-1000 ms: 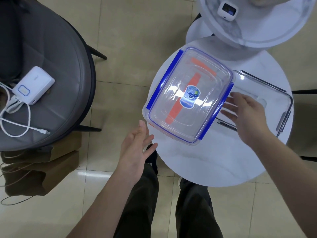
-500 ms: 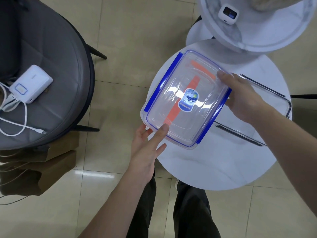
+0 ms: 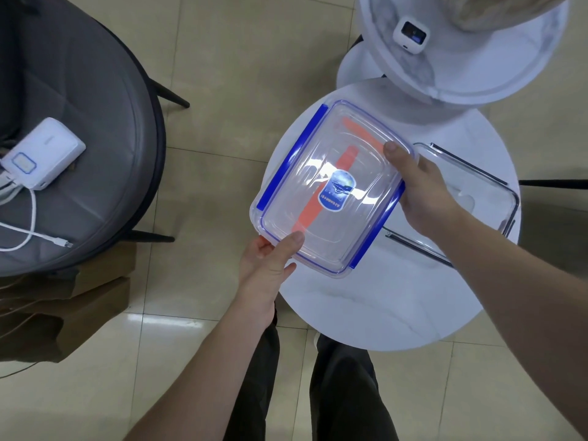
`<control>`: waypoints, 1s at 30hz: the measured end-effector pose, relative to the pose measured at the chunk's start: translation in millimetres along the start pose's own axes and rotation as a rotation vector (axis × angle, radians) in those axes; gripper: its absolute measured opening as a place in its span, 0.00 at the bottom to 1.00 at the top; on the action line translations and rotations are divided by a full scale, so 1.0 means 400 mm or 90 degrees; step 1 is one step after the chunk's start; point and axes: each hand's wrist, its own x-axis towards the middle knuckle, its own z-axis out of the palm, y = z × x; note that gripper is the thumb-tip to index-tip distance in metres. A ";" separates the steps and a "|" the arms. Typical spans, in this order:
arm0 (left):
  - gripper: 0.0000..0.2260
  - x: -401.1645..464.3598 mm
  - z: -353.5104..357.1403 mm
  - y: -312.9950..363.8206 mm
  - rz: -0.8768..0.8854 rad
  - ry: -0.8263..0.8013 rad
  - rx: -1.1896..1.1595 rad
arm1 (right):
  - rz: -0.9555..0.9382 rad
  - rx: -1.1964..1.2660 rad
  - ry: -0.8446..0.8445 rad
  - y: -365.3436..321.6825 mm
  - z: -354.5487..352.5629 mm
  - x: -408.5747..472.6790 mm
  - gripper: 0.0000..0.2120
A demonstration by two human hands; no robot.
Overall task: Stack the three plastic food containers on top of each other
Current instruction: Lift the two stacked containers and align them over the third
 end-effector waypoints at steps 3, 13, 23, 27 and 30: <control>0.33 0.000 0.001 0.000 0.005 0.002 0.006 | -0.010 -0.002 0.003 0.001 -0.002 0.001 0.21; 0.32 0.005 0.001 -0.002 0.010 0.002 0.003 | -0.015 0.000 0.006 0.004 -0.005 0.007 0.22; 0.30 0.007 -0.003 0.002 -0.002 0.006 -0.010 | -0.020 -0.025 0.010 -0.001 -0.004 -0.002 0.21; 0.35 0.009 -0.008 0.014 -0.001 0.008 -0.001 | -0.017 -0.030 0.005 -0.006 -0.006 -0.007 0.22; 0.37 0.009 -0.011 0.026 0.004 0.010 0.005 | -0.012 -0.027 0.000 -0.011 -0.001 -0.012 0.23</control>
